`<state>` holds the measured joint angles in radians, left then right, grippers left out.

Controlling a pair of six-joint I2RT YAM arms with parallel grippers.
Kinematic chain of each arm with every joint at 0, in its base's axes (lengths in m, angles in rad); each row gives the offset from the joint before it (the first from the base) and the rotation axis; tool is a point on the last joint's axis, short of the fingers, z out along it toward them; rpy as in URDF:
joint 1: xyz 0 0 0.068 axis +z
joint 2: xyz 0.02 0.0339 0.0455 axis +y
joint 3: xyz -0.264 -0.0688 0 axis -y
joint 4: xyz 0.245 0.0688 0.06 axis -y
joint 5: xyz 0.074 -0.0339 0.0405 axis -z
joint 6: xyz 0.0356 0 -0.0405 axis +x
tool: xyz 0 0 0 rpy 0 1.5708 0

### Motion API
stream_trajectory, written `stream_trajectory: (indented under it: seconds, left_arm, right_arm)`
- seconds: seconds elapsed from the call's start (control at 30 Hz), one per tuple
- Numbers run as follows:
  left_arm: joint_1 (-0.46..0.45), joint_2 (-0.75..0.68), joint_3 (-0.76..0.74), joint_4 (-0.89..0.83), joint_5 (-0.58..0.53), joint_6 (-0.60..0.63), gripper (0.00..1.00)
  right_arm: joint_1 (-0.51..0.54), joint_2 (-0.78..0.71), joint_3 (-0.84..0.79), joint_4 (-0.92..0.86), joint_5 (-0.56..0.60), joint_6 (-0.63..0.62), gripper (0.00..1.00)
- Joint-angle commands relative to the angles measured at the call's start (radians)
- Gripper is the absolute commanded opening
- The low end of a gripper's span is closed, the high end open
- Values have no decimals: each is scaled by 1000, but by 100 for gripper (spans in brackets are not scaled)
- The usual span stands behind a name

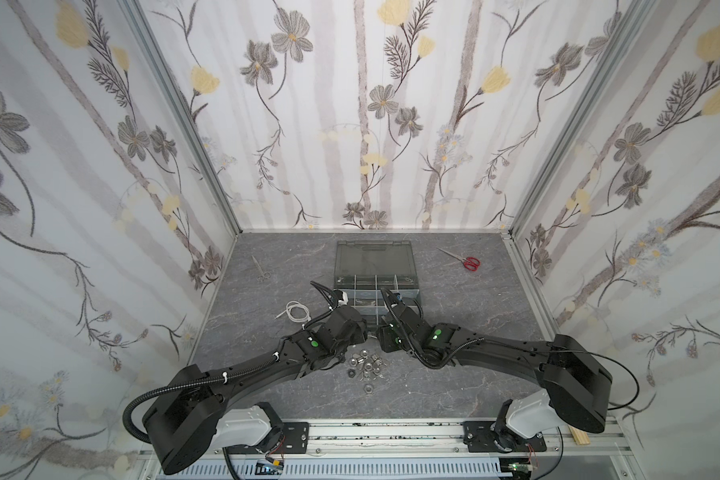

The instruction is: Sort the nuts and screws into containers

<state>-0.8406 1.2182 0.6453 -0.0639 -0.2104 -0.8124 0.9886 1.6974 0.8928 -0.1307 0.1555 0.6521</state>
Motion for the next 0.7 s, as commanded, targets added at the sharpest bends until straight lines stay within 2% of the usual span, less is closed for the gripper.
stream_trajectory:
  seconds: [0.0,0.27,0.67]
  left_arm:
    - [4,-43,-34,9,-43,-32,50]
    - [15,-167,-123,10,-86,-65,50]
    - [23,-237,-168,10,-87,-89,50]
  right_arm:
    - [12,44,31,38,-32,-25,53]
    - [29,135,80,34,-51,-48,53]
    - [35,207,134,26,-53,-107,54]
